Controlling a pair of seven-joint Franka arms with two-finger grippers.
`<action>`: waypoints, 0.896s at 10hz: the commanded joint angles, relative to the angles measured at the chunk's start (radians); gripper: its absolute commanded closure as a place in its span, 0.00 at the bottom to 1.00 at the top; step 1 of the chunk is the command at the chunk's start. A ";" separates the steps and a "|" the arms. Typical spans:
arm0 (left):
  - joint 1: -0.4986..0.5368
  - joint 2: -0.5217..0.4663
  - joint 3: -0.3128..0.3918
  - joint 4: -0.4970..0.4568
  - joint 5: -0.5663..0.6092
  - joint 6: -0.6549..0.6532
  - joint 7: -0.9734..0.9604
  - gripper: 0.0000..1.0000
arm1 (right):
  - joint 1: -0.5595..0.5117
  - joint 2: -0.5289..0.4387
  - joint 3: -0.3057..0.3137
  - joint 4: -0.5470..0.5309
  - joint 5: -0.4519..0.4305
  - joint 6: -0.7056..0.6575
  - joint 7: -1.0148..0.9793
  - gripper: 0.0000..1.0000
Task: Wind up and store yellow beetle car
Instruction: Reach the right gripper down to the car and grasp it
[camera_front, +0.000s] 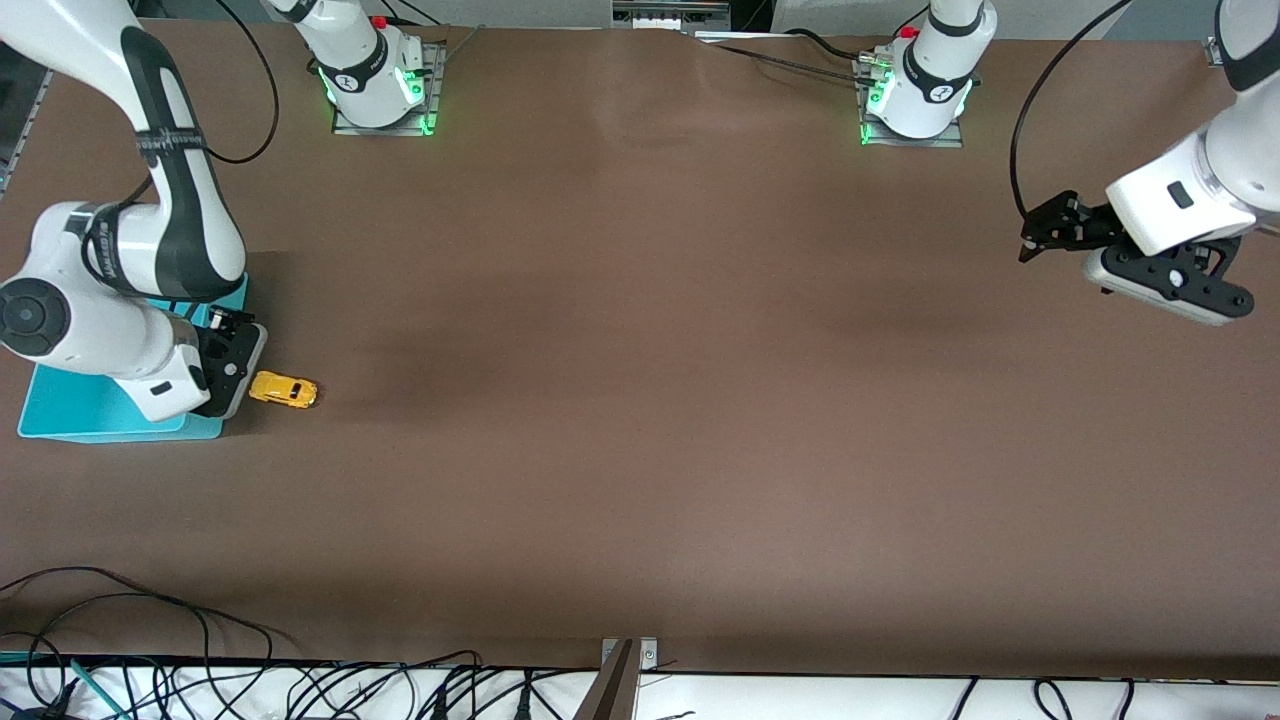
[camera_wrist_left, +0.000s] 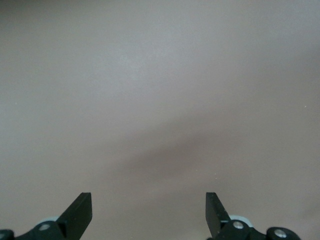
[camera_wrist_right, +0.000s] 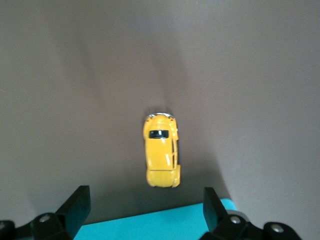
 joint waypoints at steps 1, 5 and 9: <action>-0.069 -0.065 0.053 -0.067 0.015 0.026 -0.050 0.00 | -0.018 0.060 0.008 0.001 -0.016 0.090 -0.057 0.00; -0.104 -0.099 0.109 -0.103 0.016 0.028 -0.050 0.00 | -0.020 0.090 0.010 -0.050 -0.010 0.127 -0.079 0.00; -0.067 -0.050 0.114 -0.048 -0.001 0.026 -0.048 0.00 | -0.021 0.093 0.008 -0.104 -0.004 0.181 -0.076 0.11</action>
